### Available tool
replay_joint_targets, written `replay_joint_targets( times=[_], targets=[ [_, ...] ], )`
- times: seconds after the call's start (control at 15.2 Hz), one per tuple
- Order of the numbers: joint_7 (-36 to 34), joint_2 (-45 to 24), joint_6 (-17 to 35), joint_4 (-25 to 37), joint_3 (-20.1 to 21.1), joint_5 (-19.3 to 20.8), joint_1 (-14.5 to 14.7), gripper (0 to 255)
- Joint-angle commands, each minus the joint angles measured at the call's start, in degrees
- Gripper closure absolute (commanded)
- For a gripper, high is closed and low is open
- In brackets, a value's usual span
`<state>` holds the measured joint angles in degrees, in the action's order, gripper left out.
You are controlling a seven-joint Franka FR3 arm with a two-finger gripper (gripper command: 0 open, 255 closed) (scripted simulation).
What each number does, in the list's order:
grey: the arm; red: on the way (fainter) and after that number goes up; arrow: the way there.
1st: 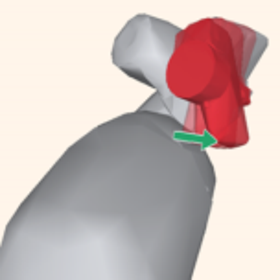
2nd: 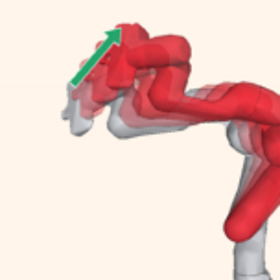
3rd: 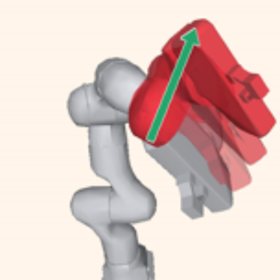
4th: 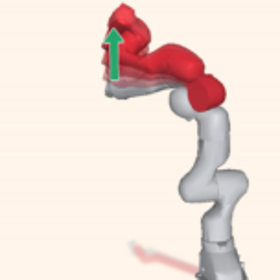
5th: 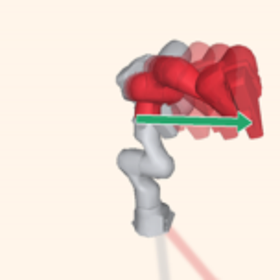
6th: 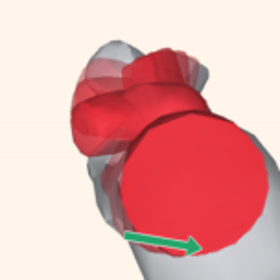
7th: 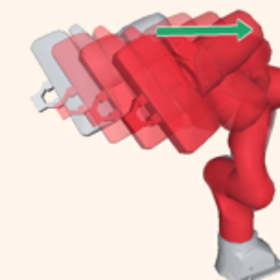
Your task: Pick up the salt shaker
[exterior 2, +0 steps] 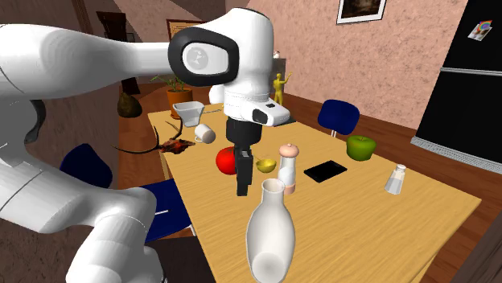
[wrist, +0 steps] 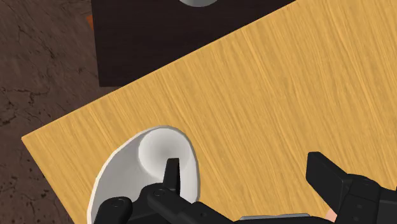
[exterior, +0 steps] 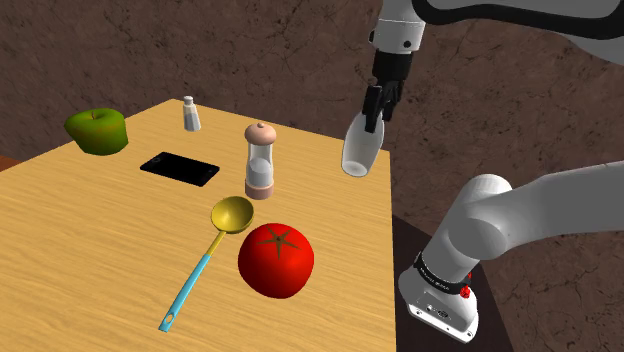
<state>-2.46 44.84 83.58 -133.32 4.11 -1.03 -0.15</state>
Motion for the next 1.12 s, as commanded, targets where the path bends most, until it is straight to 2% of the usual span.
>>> replay_joint_targets(
  times=[0.0, 0.53, 1.06],
  targets=[
    [0.0, 0.0, 0.0, 0.0, 0.0, 0.0, 0.0, 0],
    [-7.35, -14.3, 5.0, 10.43, 8.39, -1.23, 1.31, 0],
    [-15.76, -30.59, 6.6, 25.16, 16.39, 2.4, 2.1, 0]
  ],
)
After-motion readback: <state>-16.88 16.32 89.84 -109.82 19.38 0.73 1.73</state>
